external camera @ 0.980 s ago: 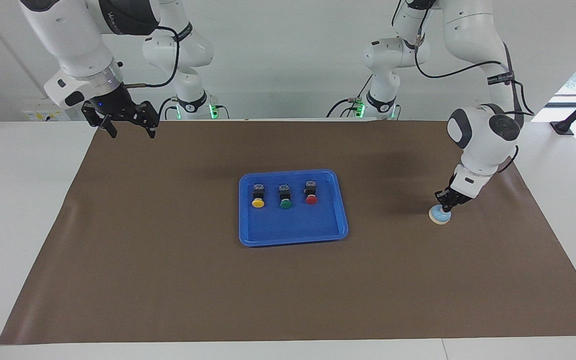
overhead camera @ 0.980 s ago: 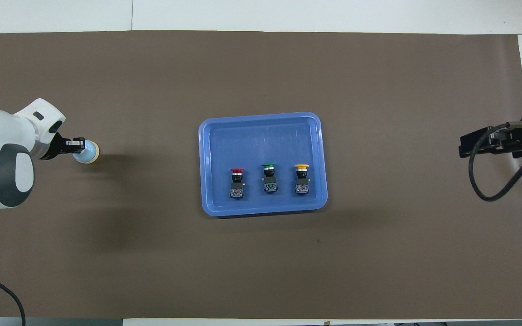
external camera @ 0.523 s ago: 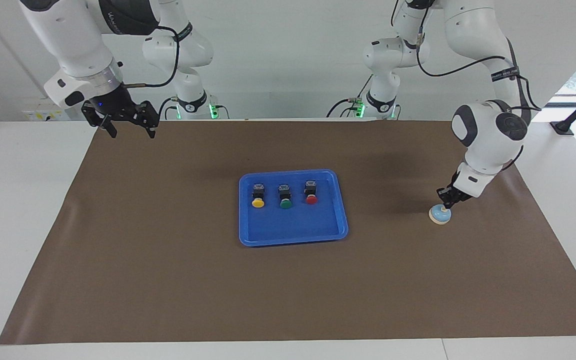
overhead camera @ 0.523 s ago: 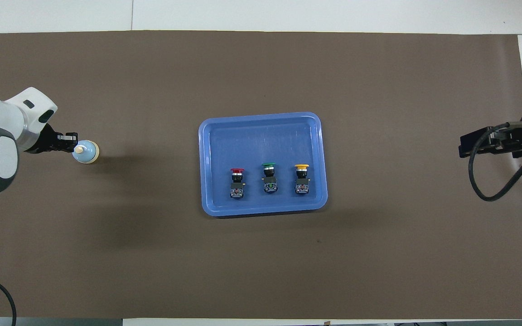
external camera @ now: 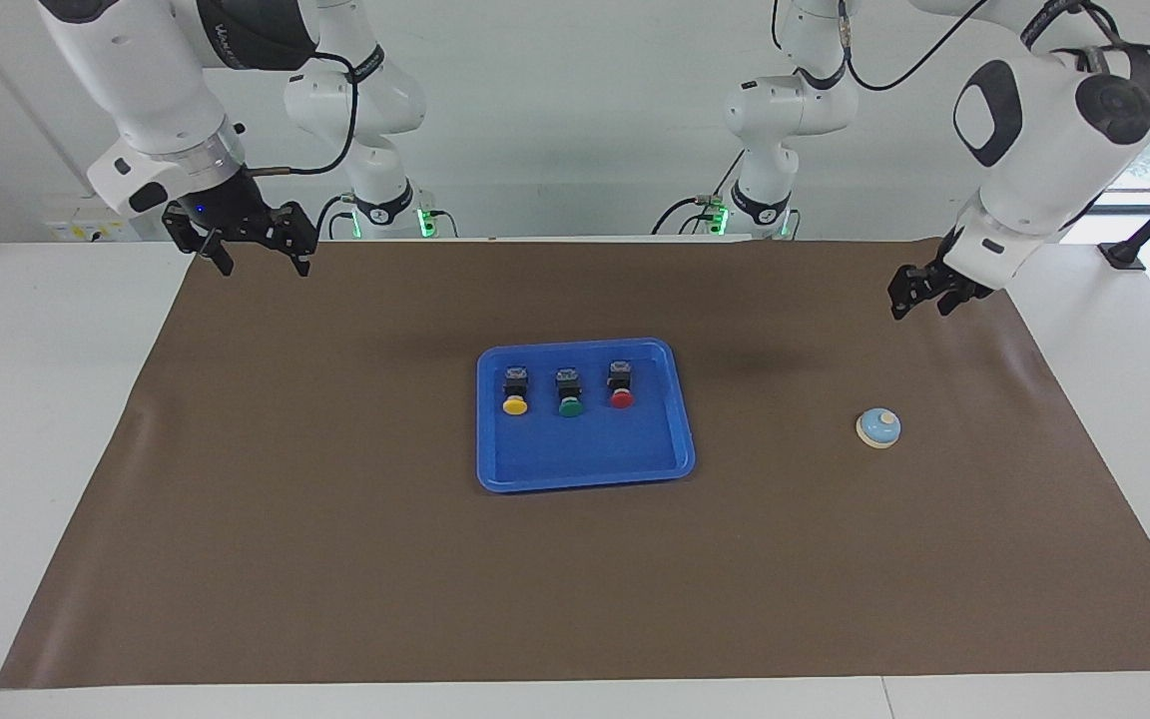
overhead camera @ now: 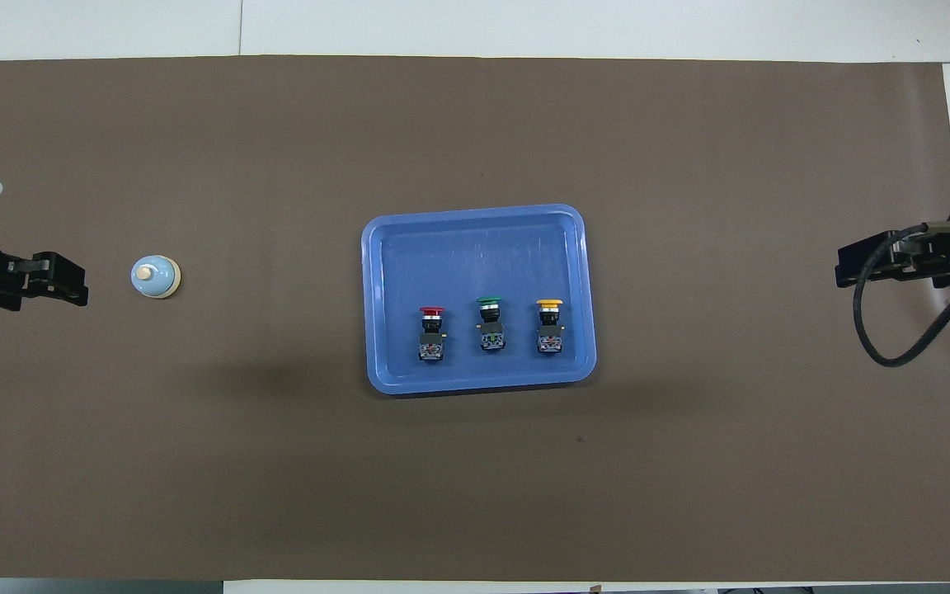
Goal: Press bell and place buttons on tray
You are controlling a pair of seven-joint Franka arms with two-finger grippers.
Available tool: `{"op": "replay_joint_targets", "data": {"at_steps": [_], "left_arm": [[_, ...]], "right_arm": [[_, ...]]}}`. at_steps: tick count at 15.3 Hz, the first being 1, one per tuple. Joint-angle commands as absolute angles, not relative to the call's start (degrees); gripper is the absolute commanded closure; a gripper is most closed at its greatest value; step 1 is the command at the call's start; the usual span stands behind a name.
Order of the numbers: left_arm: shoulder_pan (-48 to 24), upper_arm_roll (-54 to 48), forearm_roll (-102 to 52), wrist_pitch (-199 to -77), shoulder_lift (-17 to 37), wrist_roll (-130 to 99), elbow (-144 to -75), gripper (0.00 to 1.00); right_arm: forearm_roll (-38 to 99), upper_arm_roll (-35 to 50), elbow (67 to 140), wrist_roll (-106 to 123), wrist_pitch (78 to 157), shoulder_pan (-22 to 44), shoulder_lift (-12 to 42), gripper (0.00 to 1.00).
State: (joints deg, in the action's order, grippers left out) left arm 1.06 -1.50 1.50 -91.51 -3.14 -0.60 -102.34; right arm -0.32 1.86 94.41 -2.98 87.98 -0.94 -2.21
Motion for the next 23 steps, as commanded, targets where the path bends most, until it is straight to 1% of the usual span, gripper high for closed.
{"op": "replay_joint_targets", "data": {"at_steps": [1,3,6,8,10,11,12,13,21,22,23], "left_arm": [[0.4,-1.1,1.4,-87.3,-6.8,0.0,-103.6,0.00],[-0.3,-1.5,1.1,-86.8,-7.4,-0.1,-102.5,0.00],[-1.3,-1.8,1.1,-85.5,-8.2,0.0,-103.0,0.00],[-1.2,-1.8,1.1,-87.3,-7.4,0.3,-102.3,0.00],[-1.2,-1.7,1.1,-86.0,-4.9,0.3,-98.8,0.00],[-1.3,-1.8,1.1,-84.7,-3.1,0.3,-96.0,0.00],[-1.3,-1.8,1.1,-82.4,0.1,0.3,-92.0,0.00],[-1.3,-1.8,1.1,-81.5,1.3,0.3,-90.4,0.00],[-0.4,-2.5,1.8,-81.2,1.1,0.3,-89.3,0.00],[-0.5,-2.7,1.7,-81.7,1.0,0.2,-89.5,0.00],[-0.4,-3.2,1.6,-83.7,0.7,0.3,-91.4,0.00]], "right_arm": [[-1.1,2.2,94.7,-2.8,87.2,-1.3,-2.9,0.00],[-1.1,2.1,94.7,-2.8,87.2,-1.3,-2.9,0.00],[-1.1,2.2,94.7,-2.8,87.2,-1.3,-2.9,0.00],[-1.1,2.2,94.7,-2.8,87.2,-1.3,-2.9,0.00],[-1.1,2.1,94.7,-2.8,87.2,-1.3,-2.9,0.00],[-1.1,2.1,94.7,-2.8,87.2,-1.3,-2.9,0.00],[-1.1,2.1,94.7,-2.8,87.2,-1.3,-2.9,0.00],[-1.1,2.2,94.7,-2.8,87.2,-1.3,-2.9,0.00],[-1.1,2.2,94.7,-2.8,87.2,-1.3,-2.9,0.00],[-1.1,2.1,94.7,-2.8,87.2,-1.3,-2.9,0.00],[-1.1,2.1,94.7,-2.8,87.2,-1.3,-2.9,0.00]]}}
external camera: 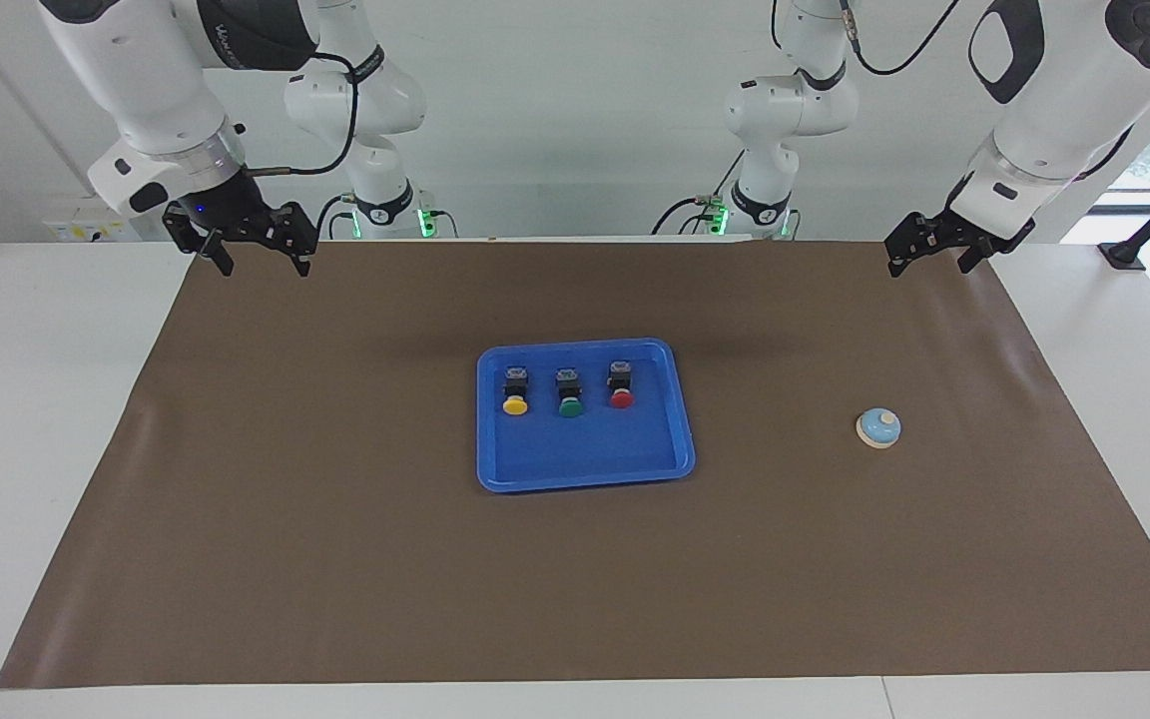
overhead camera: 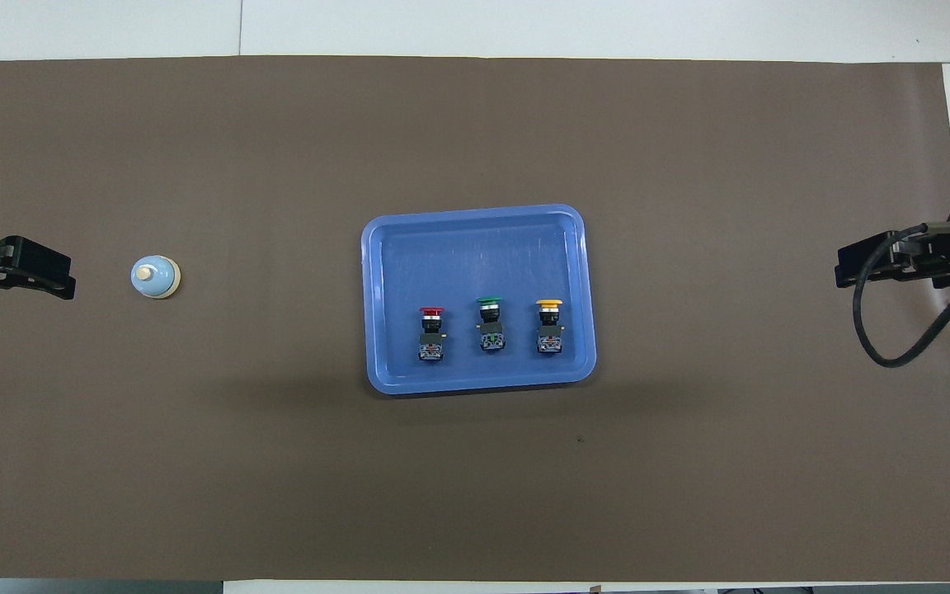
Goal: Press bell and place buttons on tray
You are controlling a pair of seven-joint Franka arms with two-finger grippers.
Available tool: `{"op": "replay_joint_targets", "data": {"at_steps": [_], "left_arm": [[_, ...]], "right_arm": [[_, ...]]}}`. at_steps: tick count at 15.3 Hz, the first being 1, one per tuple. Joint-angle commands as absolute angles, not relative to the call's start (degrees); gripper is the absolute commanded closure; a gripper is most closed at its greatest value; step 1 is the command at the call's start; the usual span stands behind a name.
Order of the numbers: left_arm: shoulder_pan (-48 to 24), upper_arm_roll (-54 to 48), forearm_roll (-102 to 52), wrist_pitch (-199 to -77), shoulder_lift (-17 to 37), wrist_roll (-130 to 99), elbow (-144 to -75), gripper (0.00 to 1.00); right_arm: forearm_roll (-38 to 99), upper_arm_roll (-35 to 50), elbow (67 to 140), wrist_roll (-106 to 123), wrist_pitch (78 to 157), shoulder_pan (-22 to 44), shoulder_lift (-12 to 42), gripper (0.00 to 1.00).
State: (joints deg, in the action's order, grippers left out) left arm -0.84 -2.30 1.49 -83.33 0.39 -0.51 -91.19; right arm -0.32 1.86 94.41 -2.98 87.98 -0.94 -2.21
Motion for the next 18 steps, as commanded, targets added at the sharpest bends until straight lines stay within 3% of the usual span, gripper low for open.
{"op": "replay_joint_targets", "data": {"at_steps": [1,18], "left_arm": [[-0.4,-3.2,1.6,-85.6,-0.2,0.3,-94.1,0.00],[-0.4,-3.3,1.4,-89.0,-0.1,-0.3,-92.7,0.00]], "right_arm": [[-1.1,2.1,94.7,-2.8,87.2,-1.3,-2.9,0.00],[-1.1,2.2,94.7,-2.8,87.2,-1.3,-2.9,0.00]]}}
